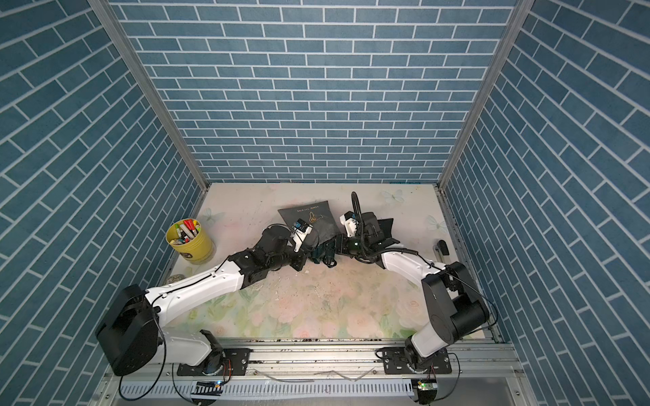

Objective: Pack away hair dryers
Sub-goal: Place the hair dryer in the drawstring bag.

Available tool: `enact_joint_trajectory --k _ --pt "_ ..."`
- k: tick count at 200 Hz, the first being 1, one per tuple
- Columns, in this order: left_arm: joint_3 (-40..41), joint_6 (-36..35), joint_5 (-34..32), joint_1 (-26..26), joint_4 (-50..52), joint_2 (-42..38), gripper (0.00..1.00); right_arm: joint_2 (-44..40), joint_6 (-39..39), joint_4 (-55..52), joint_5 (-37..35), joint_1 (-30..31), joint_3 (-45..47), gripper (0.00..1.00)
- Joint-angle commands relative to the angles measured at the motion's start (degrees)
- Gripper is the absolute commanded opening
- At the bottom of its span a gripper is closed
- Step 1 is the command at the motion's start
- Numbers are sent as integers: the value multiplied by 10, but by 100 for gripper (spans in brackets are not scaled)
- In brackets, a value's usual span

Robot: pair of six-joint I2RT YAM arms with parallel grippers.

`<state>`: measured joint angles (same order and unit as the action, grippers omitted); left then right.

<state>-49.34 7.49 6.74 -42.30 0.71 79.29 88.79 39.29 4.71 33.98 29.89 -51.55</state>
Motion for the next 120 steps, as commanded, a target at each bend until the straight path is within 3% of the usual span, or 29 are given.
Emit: enact_joint_trajectory --k 1,120 --pt "12 7 10 -3 -3 -13 0 -5 46 96 23 -4 -5 0" --pt "18 46 61 -9 -37 1 0 38 145 203 -23 -11 -6 0"
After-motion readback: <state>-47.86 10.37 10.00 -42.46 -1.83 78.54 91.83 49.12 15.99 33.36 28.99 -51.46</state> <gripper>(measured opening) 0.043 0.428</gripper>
